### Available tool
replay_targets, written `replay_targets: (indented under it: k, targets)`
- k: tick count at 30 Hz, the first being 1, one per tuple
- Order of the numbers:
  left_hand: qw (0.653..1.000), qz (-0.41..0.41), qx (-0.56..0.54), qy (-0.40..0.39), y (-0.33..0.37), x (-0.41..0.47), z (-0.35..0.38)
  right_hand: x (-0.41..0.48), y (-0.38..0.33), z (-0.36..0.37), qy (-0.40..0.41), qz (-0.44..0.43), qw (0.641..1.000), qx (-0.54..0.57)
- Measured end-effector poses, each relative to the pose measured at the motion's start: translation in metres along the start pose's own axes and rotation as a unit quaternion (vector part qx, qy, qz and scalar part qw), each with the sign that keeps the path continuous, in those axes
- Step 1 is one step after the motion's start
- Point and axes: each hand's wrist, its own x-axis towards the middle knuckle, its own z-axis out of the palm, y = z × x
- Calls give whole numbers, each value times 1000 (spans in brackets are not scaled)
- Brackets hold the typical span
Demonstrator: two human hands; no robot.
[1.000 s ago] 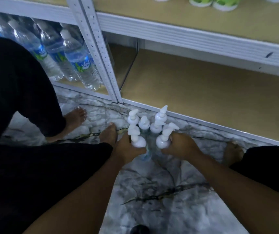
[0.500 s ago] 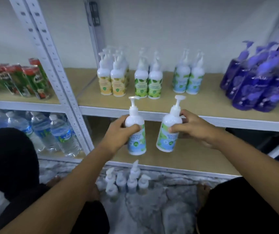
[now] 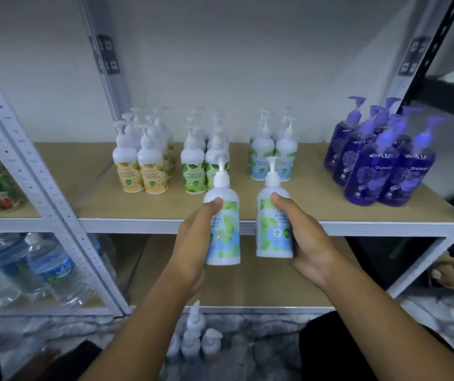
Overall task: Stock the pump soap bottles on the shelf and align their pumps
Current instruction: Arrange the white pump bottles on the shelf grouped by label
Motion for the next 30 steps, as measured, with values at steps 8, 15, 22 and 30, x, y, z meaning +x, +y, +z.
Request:
replay_targets:
  k: [8,15,22,30]
  targets:
    - [998,-13,-57,-14,0,2,18,2,-2,-2,-30,-12,999,9]
    - [999,9,2,-33,-13,2,16,-7,5,-4,-24,-38,998,-48]
    - [988,87,116,-47,-18,2,11,-6,8,-10,-1,-62,994,-91]
    - [981,104,157,-37,-19,0,16,-3,11,-12,25,-74,992,-102]
